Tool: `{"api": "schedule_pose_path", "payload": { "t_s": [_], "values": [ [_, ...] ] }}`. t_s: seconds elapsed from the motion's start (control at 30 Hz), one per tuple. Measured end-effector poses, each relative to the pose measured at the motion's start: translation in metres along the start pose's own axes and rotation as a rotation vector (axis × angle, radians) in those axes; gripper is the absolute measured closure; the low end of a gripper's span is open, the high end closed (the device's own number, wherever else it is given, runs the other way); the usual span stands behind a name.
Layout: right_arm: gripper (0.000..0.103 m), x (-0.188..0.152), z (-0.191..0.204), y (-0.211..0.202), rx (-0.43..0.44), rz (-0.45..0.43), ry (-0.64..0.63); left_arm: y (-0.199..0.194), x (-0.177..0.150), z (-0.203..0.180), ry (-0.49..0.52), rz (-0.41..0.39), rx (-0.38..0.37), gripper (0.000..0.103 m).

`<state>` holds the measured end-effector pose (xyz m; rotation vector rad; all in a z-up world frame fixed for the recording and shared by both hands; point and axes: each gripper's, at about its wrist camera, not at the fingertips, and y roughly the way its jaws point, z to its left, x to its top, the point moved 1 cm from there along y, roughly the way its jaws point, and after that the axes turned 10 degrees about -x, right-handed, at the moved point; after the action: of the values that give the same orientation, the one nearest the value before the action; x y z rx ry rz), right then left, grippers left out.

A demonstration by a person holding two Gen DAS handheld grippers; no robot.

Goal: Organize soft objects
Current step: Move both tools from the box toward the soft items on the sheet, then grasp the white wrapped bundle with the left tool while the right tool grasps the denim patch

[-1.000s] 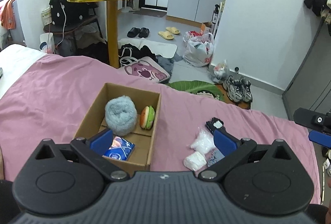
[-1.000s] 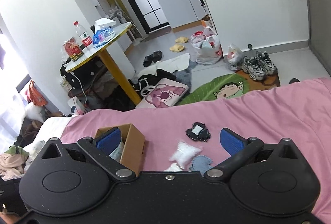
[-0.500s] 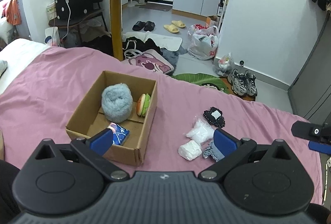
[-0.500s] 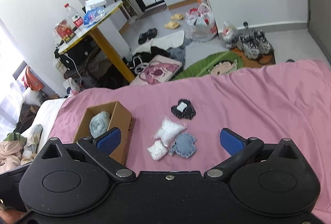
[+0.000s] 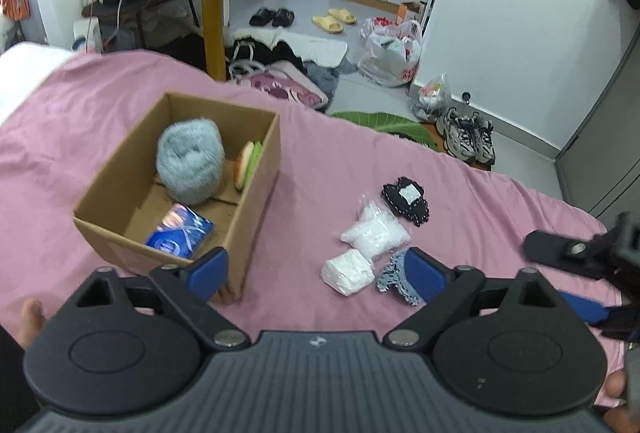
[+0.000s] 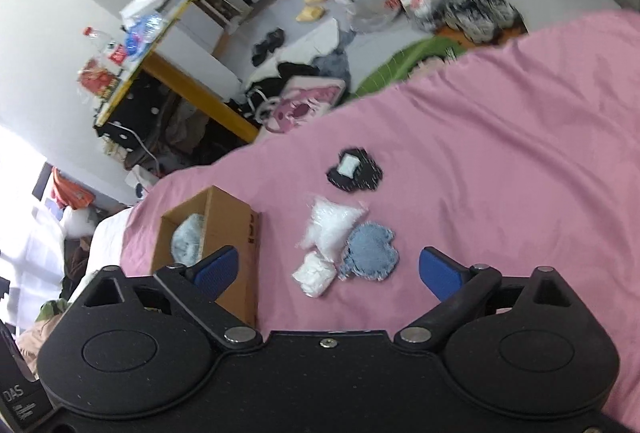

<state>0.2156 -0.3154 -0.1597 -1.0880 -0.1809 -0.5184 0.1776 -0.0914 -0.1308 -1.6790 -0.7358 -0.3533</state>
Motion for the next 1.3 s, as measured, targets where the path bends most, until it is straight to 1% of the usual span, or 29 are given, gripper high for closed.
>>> {"api": "schedule_pose_path", "payload": {
  "t_s": [0.13,0.2,0.3,0.43,0.5,0.57,0.67,0.83,0.93,1.0,1.1,1.2,1.3],
  "values": [
    [0.016,0.000,-0.005,0.022,-0.012,0.035,0.052,0.019,0.000,-0.001,-0.024,0.030,-0.009,0.019],
    [0.021,0.002,-0.010,0.031,-0.018,0.049,0.082,0.029,0.000,0.000,-0.048,0.042,-0.014,0.027],
    [0.026,0.003,-0.017,0.044,-0.022,0.082,0.119,0.045,0.001,0.004,-0.099,0.067,-0.024,0.037],
    [0.031,0.005,-0.021,0.058,-0.026,0.109,0.149,0.066,0.000,0.006,-0.141,0.095,-0.021,0.042],
    [0.037,0.006,-0.023,0.067,-0.032,0.124,0.167,0.078,-0.002,0.008,-0.165,0.115,-0.027,0.045],
    [0.040,0.007,-0.025,0.076,-0.040,0.148,0.174,0.088,-0.002,0.010,-0.182,0.128,-0.026,0.046],
    [0.040,0.007,-0.025,0.088,-0.039,0.185,0.173,0.102,-0.003,0.013,-0.212,0.145,-0.025,0.047],
    [0.040,0.007,-0.024,0.106,-0.068,0.223,0.169,0.121,-0.003,0.019,-0.250,0.172,-0.026,0.047],
    [0.040,0.007,-0.023,0.114,-0.078,0.236,0.170,0.131,-0.005,0.023,-0.273,0.189,-0.031,0.047],
    [0.040,0.007,-0.023,0.119,-0.083,0.246,0.171,0.137,-0.007,0.026,-0.288,0.199,-0.031,0.050],
    [0.041,0.007,-0.023,0.125,-0.077,0.257,0.171,0.142,-0.009,0.030,-0.311,0.205,-0.045,0.050],
    [0.041,0.008,-0.024,0.130,-0.086,0.262,0.169,0.146,-0.009,0.029,-0.311,0.205,-0.053,0.050],
    [0.041,0.008,-0.024,0.134,-0.088,0.261,0.164,0.151,-0.010,0.030,-0.340,0.215,-0.079,0.050]
  ]
}}
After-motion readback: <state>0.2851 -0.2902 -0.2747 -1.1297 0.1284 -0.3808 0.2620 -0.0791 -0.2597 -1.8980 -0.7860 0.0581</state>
